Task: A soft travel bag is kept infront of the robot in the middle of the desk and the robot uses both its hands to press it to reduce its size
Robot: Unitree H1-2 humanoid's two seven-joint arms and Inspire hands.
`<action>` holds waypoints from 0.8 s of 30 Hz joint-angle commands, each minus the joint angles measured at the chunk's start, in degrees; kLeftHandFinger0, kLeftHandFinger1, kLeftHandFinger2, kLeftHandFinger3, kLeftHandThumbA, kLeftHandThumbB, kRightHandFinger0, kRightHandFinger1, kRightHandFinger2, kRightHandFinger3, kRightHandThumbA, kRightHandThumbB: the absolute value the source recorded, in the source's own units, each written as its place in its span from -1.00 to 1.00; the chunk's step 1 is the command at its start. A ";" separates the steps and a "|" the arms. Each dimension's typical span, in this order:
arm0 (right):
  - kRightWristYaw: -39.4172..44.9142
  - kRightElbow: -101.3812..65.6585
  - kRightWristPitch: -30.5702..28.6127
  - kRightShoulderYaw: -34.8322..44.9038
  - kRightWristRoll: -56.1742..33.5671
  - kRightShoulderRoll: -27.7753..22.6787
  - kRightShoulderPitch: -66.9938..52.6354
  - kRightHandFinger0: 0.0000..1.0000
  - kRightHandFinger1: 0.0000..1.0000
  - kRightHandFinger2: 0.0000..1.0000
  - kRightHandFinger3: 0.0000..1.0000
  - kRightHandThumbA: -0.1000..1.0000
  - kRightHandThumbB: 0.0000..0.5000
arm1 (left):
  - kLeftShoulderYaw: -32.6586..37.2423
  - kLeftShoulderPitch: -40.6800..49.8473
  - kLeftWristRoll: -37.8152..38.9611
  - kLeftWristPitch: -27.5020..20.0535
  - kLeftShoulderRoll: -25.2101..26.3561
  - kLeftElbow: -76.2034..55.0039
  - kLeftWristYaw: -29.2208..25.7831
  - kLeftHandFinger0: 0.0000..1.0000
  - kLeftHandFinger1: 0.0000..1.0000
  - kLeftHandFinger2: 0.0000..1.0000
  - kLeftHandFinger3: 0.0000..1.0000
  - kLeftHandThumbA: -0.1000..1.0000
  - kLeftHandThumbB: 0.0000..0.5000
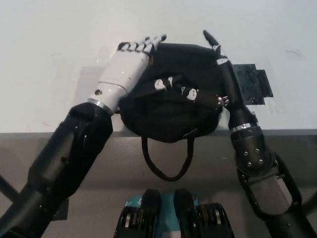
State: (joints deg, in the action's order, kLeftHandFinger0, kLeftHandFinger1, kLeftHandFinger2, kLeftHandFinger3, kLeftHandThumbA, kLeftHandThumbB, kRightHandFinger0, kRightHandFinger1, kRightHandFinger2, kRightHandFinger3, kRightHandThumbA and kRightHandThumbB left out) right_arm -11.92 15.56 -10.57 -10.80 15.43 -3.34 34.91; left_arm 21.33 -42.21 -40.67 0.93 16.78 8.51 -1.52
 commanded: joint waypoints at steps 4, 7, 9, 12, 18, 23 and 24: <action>4.95 -23.07 8.36 4.29 -9.70 0.71 -2.77 1.00 1.00 1.00 1.00 1.00 -0.37 | -8.34 2.25 5.24 6.88 4.31 -23.78 9.32 1.00 1.00 1.00 1.00 1.00 0.11; 5.90 -30.56 10.51 4.37 -11.69 0.23 -6.13 1.00 1.00 1.00 1.00 1.00 -0.50 | -9.42 7.13 5.85 5.47 4.71 -29.87 9.31 1.00 1.00 1.00 1.00 1.00 0.11; 6.99 -36.93 12.38 3.76 -12.42 -0.18 -8.16 1.00 1.00 1.00 1.00 1.00 -0.34 | -10.73 10.90 9.35 3.03 4.45 -34.01 8.33 1.00 1.00 1.00 1.00 1.00 0.17; 7.82 -44.17 12.68 2.19 -14.19 0.19 -10.66 1.00 1.00 1.00 1.00 1.00 -0.21 | -11.63 15.62 14.90 1.49 2.91 -40.35 7.65 1.00 1.00 1.00 1.00 1.00 0.24; 10.15 -55.21 10.97 -2.91 -12.18 -0.11 -18.31 1.00 1.00 1.00 1.00 1.00 -0.27 | -11.74 28.81 21.76 0.36 0.21 -52.53 5.26 1.00 1.00 1.00 1.00 1.00 0.19; 10.77 -58.83 9.19 -4.75 -10.83 -1.20 -27.25 1.00 1.00 1.00 1.00 1.00 -0.06 | -11.10 43.24 25.88 -7.69 -2.71 -52.49 0.72 1.00 1.00 1.00 1.00 1.00 0.22; 11.12 -58.25 8.70 -5.09 -10.33 -1.81 -29.38 1.00 1.00 1.00 1.00 1.00 -0.08 | -11.12 45.90 26.21 -8.84 -2.81 -52.04 0.53 1.00 1.00 1.00 1.00 1.00 0.22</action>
State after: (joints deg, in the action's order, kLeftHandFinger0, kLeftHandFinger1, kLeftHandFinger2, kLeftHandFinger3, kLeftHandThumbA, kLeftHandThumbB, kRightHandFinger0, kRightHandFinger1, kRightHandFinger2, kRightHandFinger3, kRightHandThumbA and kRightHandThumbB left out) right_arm -5.07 -36.34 -1.61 -13.85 6.93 -4.06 10.81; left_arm 11.70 -4.91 -25.10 0.59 15.43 -39.23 3.31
